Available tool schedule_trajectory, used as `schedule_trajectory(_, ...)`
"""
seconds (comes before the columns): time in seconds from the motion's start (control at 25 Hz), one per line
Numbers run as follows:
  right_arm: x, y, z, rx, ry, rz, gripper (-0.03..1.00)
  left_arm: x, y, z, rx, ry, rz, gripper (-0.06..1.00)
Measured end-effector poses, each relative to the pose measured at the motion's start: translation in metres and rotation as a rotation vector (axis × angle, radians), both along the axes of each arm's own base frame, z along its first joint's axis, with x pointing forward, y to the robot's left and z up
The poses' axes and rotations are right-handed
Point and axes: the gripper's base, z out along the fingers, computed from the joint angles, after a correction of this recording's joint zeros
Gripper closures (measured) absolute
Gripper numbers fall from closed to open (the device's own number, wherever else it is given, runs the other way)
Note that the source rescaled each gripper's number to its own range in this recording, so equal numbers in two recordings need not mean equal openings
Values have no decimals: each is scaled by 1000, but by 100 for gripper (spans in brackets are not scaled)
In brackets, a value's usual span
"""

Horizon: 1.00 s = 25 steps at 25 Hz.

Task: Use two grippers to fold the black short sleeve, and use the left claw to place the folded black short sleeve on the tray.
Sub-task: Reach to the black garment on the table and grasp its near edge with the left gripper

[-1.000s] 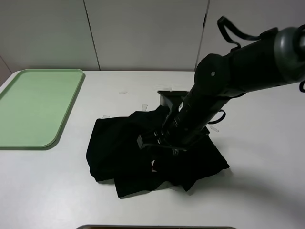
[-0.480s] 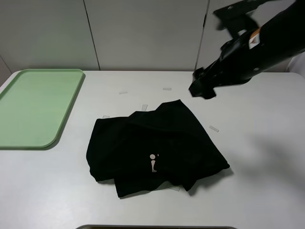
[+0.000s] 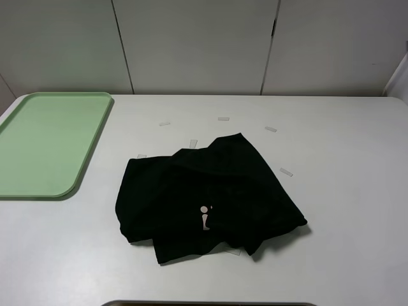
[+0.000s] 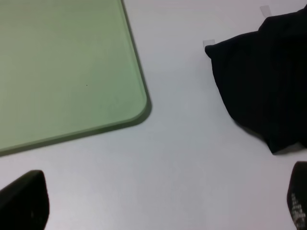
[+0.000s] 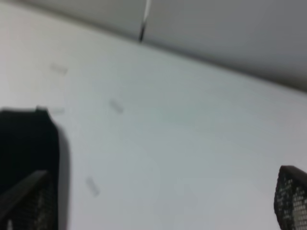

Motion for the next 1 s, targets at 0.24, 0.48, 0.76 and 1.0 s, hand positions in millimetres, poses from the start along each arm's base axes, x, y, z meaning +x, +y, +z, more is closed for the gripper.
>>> schedule_trajectory(0.24, -87, -23, 15, 57, -211, -4, -2, 0, 0, 0, 0, 0, 0, -6)
schedule_trajectory(0.48, -145, -38, -5, 78, -281, 9, -2, 0, 0, 0, 0, 0, 0, -6)
schedule_trajectory(0.76, -167, -43, -34, 128, -330, 91, -2, 0, 0, 0, 0, 0, 0, -6)
schedule_trajectory(1.0, -155, -36, -70, 137, -221, 146, -2, 0, 0, 0, 0, 0, 0, -6)
